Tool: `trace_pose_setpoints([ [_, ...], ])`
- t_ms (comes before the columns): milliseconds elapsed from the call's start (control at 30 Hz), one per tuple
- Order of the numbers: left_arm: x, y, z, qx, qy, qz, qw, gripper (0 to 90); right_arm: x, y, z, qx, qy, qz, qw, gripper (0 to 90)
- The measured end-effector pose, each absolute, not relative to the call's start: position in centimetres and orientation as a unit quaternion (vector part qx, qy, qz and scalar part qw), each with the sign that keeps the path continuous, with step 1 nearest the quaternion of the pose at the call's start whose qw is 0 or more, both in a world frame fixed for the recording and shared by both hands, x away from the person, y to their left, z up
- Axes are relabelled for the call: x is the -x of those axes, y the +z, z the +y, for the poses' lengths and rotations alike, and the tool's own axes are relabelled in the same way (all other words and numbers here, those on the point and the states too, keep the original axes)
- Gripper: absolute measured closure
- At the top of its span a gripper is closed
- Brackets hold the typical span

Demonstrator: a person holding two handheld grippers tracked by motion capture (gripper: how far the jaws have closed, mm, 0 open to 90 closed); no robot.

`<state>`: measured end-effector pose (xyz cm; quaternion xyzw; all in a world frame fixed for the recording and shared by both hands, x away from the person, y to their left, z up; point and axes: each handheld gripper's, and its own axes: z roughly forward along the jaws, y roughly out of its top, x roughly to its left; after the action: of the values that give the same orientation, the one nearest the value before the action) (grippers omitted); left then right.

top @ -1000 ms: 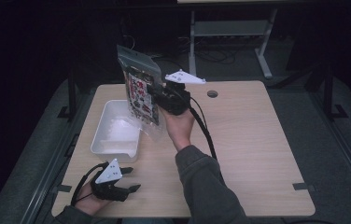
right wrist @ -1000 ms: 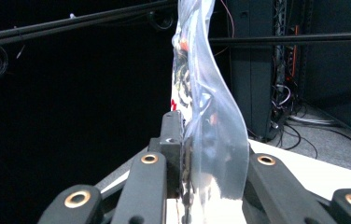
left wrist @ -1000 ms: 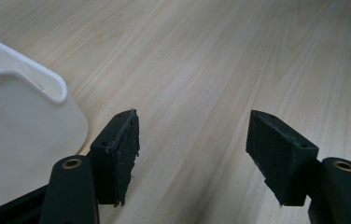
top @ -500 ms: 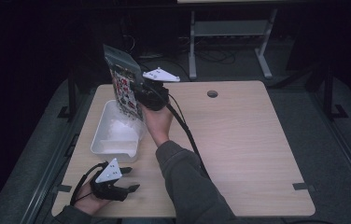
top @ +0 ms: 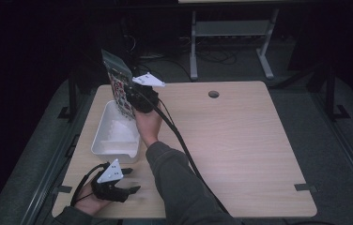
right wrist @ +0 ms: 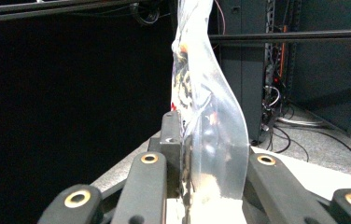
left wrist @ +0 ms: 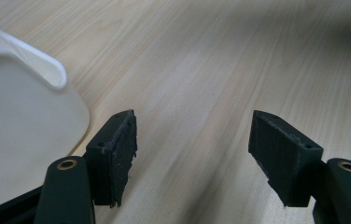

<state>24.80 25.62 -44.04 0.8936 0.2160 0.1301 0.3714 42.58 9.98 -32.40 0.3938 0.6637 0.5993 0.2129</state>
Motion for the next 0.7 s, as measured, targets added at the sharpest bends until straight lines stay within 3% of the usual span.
trace_pose_setpoints([
  [700,-25.0,-44.2,25.6,-0.896,0.125,0.220,0.366,30.7,-42.1,-36.7,12.5,-0.402,0.590,0.662,0.229,74.9],
])
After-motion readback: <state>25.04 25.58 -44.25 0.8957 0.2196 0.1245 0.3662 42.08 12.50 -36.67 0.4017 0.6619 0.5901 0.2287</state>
